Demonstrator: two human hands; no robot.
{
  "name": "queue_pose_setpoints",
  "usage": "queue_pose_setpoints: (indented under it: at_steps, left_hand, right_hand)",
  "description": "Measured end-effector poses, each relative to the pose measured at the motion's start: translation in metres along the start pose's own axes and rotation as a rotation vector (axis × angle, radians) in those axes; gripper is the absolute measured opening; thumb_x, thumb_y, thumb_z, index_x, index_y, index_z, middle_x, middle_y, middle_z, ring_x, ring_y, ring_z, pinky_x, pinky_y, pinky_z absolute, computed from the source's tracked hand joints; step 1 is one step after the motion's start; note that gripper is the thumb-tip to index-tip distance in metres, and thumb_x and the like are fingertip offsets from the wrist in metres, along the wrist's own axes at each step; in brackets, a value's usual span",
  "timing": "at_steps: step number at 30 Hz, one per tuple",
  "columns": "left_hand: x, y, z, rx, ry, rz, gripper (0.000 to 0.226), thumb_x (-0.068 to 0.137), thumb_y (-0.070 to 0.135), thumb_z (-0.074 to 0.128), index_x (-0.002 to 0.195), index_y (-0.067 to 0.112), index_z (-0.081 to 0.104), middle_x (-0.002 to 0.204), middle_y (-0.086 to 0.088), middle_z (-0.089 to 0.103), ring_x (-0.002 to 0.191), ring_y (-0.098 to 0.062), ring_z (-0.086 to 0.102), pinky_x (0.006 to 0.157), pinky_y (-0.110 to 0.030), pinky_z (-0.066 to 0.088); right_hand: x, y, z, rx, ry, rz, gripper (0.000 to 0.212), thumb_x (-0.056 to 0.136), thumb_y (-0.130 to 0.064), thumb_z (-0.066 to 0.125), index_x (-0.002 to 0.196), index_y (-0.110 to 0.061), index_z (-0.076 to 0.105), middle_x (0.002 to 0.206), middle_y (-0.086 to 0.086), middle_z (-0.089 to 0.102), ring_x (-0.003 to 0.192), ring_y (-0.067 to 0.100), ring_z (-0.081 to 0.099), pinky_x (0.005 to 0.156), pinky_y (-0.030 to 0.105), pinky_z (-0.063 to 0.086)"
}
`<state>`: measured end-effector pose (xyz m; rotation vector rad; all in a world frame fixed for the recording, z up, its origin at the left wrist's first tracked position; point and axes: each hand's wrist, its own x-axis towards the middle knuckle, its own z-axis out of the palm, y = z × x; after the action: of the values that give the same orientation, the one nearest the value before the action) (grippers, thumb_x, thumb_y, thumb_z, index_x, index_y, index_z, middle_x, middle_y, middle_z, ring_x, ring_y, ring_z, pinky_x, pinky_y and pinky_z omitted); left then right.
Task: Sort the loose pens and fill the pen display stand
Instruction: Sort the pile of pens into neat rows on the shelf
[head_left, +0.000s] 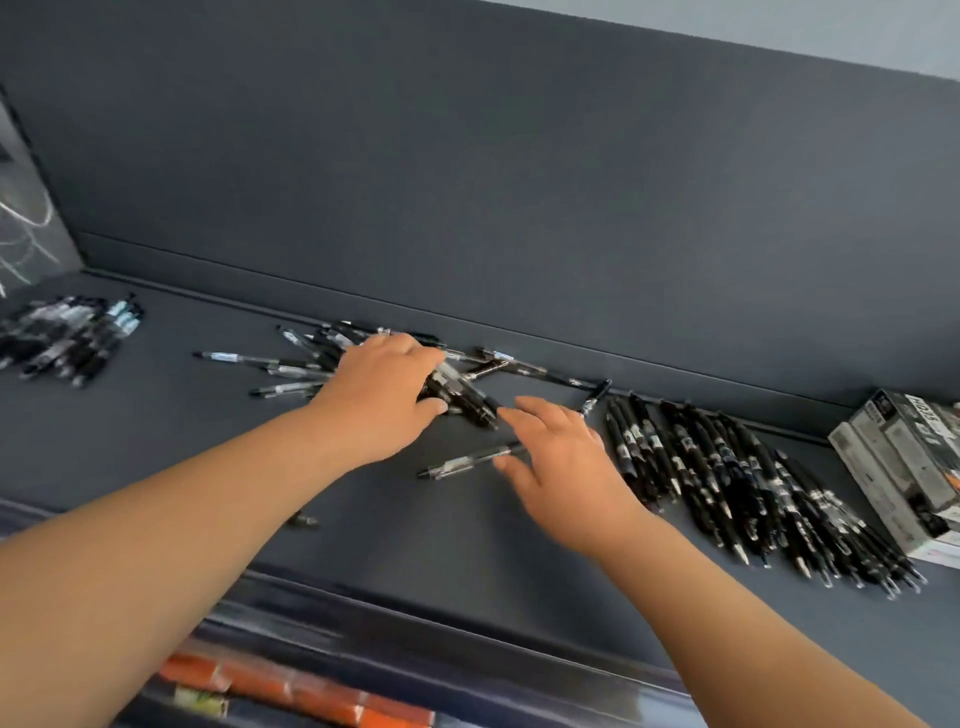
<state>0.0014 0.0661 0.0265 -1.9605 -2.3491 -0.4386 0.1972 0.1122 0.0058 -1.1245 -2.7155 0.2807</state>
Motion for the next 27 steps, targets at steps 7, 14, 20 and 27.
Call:
queue_pose_setpoints:
  at_steps: [7, 14, 20, 27]
  left_hand:
    - [-0.024, -0.06, -0.019, -0.091, -0.098, -0.071, 0.042, 0.09, 0.041, 0.055, 0.129, 0.025, 0.053, 0.125, 0.004, 0.053, 0.12, -0.018, 0.044, 0.1, -0.034, 0.036]
    - [-0.044, -0.102, -0.041, -0.241, -0.534, -0.164, 0.019, 0.072, 0.042, 0.076, 0.083, 0.03, 0.066, 0.086, 0.012, 0.065, 0.08, -0.007, 0.061, 0.076, -0.027, 0.049]
    - [-0.048, -0.113, -0.035, -0.019, -0.802, -0.123, 0.027, 0.067, 0.033, 0.081, 0.084, 0.03, 0.06, 0.096, 0.01, 0.057, 0.087, -0.01, 0.057, 0.076, -0.028, 0.047]
    - [-0.035, -0.119, -0.022, -0.038, -0.626, -0.083, 0.01, 0.078, 0.03, 0.07, 0.073, 0.027, 0.061, 0.072, 0.015, 0.058, 0.063, -0.002, 0.051, 0.055, -0.022, 0.037]
  right_hand:
    - [0.02, -0.042, 0.021, 0.081, -0.041, -0.158, 0.046, 0.094, -0.034, 0.053, 0.139, -0.024, 0.046, 0.144, -0.005, 0.041, 0.132, 0.019, 0.034, 0.11, 0.037, 0.03]
    - [0.032, -0.04, 0.026, 0.058, -0.095, -0.114, 0.044, 0.088, -0.009, 0.05, 0.129, -0.023, 0.056, 0.13, -0.008, 0.053, 0.125, 0.015, 0.041, 0.106, 0.035, 0.032]
    - [0.04, -0.033, 0.036, 0.005, -0.101, -0.052, 0.042, 0.083, -0.003, 0.047, 0.117, -0.023, 0.062, 0.117, -0.005, 0.057, 0.115, 0.015, 0.045, 0.097, 0.03, 0.037]
    - [0.06, -0.045, 0.049, 0.089, -0.026, -0.051, 0.029, 0.088, -0.004, 0.054, 0.111, -0.017, 0.065, 0.109, -0.001, 0.06, 0.107, 0.018, 0.052, 0.084, 0.021, 0.04]
